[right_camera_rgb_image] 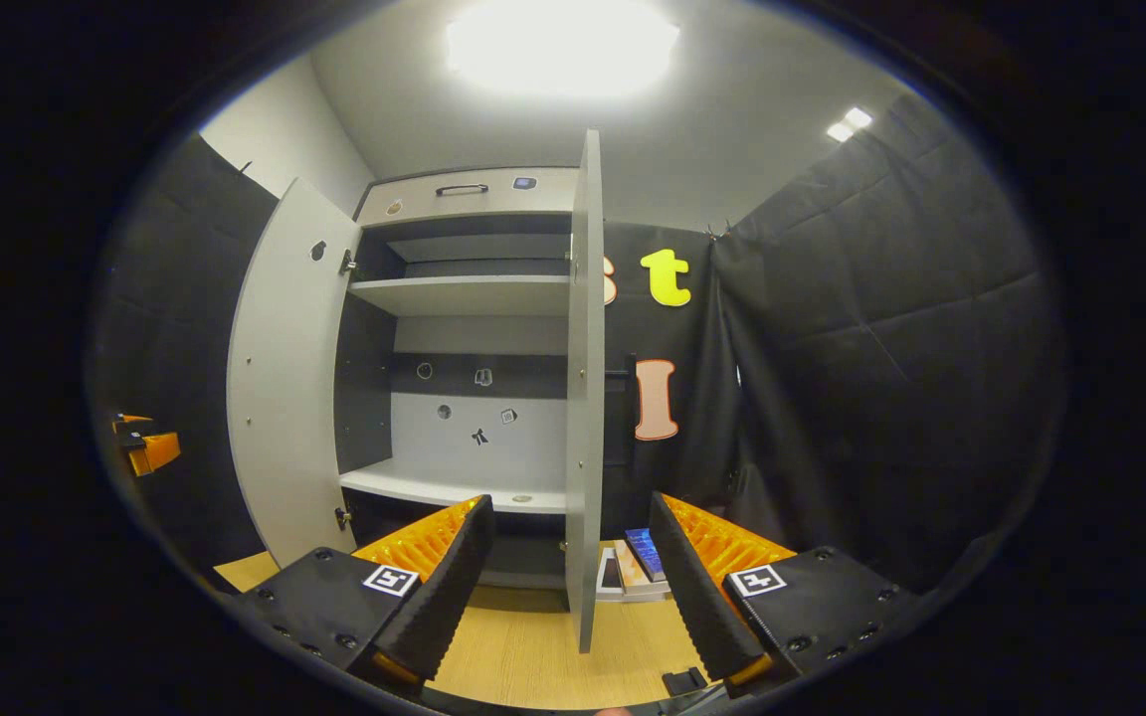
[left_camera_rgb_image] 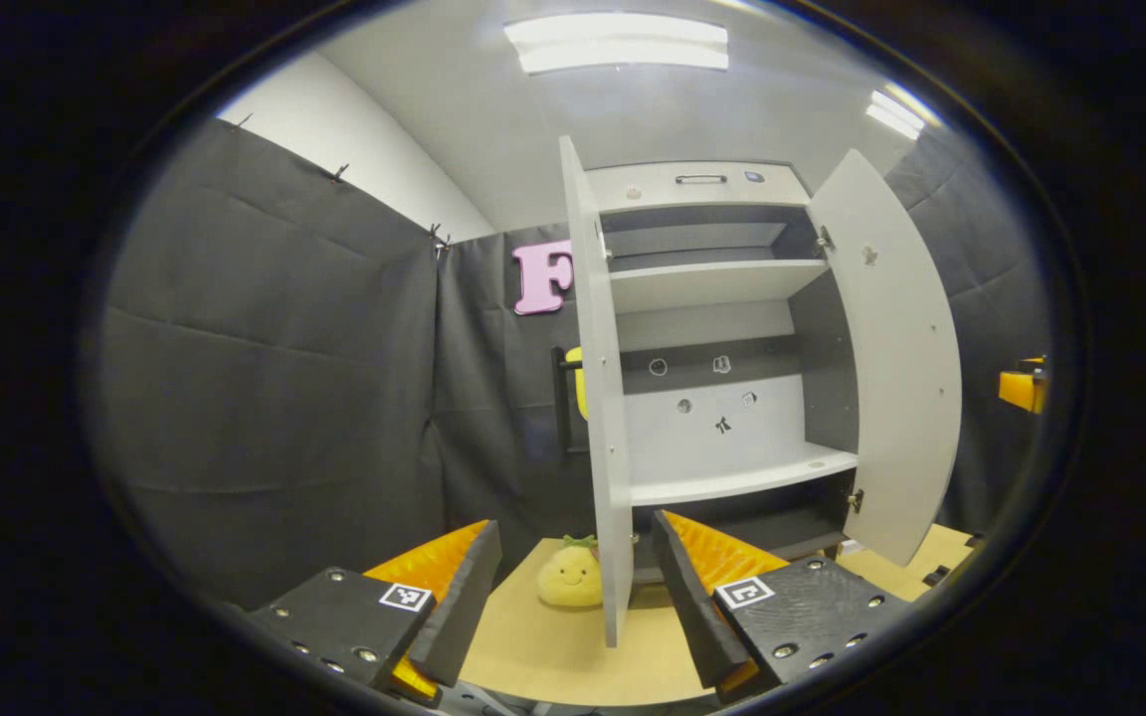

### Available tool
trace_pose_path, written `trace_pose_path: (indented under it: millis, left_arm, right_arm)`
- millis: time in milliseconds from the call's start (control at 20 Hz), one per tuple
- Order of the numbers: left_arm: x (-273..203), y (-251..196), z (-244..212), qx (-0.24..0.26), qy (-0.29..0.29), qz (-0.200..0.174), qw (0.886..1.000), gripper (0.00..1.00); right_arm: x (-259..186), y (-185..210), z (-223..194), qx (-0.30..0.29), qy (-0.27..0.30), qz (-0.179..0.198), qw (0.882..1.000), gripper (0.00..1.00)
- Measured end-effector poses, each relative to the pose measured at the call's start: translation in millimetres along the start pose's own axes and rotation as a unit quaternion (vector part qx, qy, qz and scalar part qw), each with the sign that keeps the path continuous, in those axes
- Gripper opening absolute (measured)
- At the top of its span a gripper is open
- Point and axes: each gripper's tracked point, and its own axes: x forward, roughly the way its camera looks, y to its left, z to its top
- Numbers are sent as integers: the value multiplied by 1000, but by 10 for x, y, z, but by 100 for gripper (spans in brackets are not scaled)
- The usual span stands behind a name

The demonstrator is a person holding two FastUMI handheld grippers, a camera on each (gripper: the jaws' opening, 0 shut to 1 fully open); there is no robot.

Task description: Open the right door of the double-door shoe cabinet with the right hand, and open the left door with the left hand.

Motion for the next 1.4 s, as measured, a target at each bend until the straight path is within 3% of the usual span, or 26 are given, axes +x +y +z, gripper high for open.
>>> trace_pose_path:
  millis: [1400]
  left_arm:
    - [-143, 206, -16, -1, -8, -36, 999, 88]
  right_arm:
    - [-261, 324, 130, -6, -21, -18, 1000, 97]
